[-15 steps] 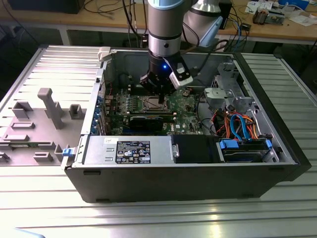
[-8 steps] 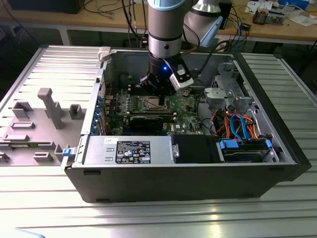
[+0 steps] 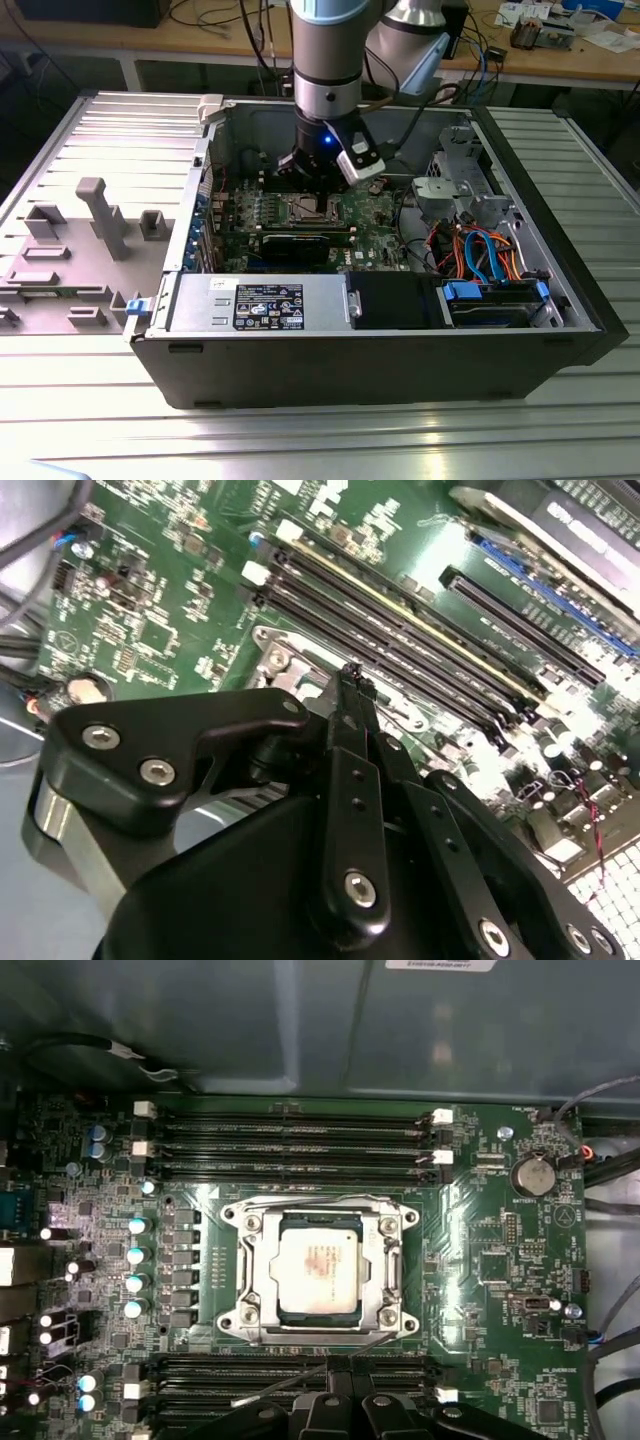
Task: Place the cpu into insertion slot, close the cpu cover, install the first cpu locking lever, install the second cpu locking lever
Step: 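Install the second cpu locking lever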
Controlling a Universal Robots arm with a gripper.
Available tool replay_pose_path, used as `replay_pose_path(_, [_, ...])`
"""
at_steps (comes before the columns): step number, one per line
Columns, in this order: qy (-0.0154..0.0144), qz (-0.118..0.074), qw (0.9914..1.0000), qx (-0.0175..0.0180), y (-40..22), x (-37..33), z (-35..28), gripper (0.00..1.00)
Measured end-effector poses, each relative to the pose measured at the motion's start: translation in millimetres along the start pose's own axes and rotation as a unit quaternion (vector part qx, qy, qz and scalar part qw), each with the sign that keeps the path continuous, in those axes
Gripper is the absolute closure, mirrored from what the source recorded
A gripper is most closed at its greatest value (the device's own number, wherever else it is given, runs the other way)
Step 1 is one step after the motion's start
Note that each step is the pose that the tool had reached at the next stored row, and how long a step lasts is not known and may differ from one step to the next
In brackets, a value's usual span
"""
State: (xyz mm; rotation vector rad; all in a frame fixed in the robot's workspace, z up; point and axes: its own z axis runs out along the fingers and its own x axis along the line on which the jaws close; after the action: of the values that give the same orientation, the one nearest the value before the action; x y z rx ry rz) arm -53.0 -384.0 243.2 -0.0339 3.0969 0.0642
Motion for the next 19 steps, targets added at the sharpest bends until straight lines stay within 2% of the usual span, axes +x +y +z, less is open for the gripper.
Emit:
replay_pose_path(3, [0.0, 0.0, 1.0, 0.0, 0.0, 7.2, 0.2, 0.89])
replay_pose_path(16, [0.0, 0.0, 1.0, 0.0, -0.1, 7.9, 0.1, 0.89])
replay_pose_path(19, [0.0023, 0.0, 1.0, -0.0004, -0.6, 7.0, 0.2, 0.89])
